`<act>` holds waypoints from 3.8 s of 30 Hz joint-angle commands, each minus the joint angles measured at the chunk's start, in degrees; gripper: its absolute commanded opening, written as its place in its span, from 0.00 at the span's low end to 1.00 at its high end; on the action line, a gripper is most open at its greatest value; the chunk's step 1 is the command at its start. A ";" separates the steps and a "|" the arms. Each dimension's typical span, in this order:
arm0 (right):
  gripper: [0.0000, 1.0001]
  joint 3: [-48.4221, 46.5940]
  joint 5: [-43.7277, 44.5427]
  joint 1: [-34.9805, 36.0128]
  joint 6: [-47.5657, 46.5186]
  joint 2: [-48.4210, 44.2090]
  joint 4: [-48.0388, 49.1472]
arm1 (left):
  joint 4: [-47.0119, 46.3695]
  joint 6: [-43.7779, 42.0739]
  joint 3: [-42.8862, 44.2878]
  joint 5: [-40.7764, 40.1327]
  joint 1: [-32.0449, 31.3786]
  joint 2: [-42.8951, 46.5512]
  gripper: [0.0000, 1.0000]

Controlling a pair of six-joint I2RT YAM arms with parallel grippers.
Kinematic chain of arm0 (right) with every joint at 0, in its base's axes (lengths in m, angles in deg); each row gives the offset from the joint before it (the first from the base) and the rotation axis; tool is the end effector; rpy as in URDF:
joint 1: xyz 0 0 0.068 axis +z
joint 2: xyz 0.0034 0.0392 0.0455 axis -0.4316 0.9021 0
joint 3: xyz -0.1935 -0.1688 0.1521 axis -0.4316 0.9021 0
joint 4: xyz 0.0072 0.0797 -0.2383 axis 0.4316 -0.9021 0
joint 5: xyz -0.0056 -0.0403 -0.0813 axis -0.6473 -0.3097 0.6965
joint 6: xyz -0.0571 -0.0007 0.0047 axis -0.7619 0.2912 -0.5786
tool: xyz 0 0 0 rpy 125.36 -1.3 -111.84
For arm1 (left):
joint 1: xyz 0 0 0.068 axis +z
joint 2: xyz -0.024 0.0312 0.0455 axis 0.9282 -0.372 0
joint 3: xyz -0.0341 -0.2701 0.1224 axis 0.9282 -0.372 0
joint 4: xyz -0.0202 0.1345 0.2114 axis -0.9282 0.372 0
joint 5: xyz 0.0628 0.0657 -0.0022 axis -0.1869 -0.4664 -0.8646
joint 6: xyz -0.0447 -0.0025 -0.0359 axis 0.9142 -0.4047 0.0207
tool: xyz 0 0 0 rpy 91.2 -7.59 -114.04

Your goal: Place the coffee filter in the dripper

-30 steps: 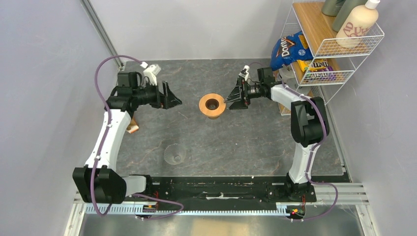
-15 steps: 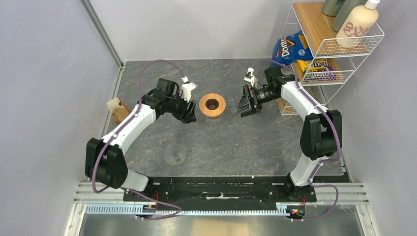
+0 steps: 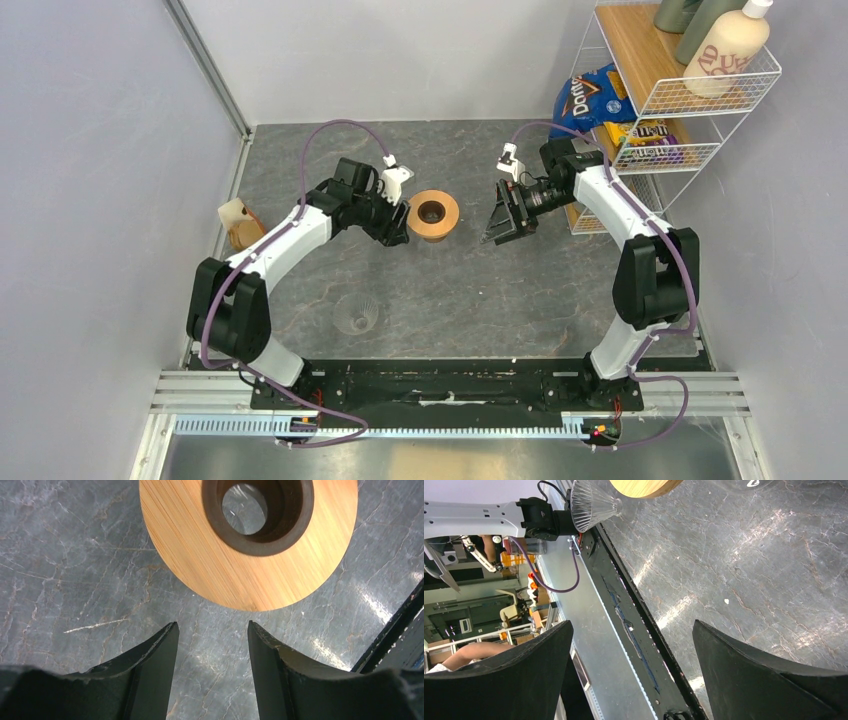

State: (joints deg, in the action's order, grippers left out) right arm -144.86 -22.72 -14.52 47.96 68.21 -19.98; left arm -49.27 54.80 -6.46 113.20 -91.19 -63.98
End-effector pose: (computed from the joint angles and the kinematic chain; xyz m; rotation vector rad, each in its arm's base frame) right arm 0.3185 0.0976 0.2919 -0.6082 2.5102 1.4627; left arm 0.2895 -0.1421 0.2777 0.9321 2.2627 -0.6285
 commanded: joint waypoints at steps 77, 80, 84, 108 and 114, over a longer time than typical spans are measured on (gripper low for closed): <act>0.99 -1.52 3.95 1.23 -9.01 -7.09 -8.49 | 37.42 -43.24 -5.92 6.43 11.07 6.68 0.69; 0.99 -1.31 4.04 1.14 -9.22 -7.22 -8.59 | 35.65 -41.91 -7.08 7.26 9.84 6.72 0.61; 0.99 -1.33 4.14 1.17 -9.13 -6.98 -8.72 | 34.67 -40.48 -7.41 7.78 8.72 5.36 0.48; 0.99 -12.32 10.69 1.16 4.73 -12.98 -1.22 | 48.22 -12.91 22.46 13.76 7.09 8.39 0.02; 0.99 -17.84 24.17 1.17 15.33 -14.02 3.61 | 50.89 9.48 47.01 7.20 6.20 -1.41 0.02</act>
State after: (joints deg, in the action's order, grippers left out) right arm -158.22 -8.12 -13.40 55.09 56.98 -21.24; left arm -2.04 44.49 30.43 121.88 -84.46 -61.34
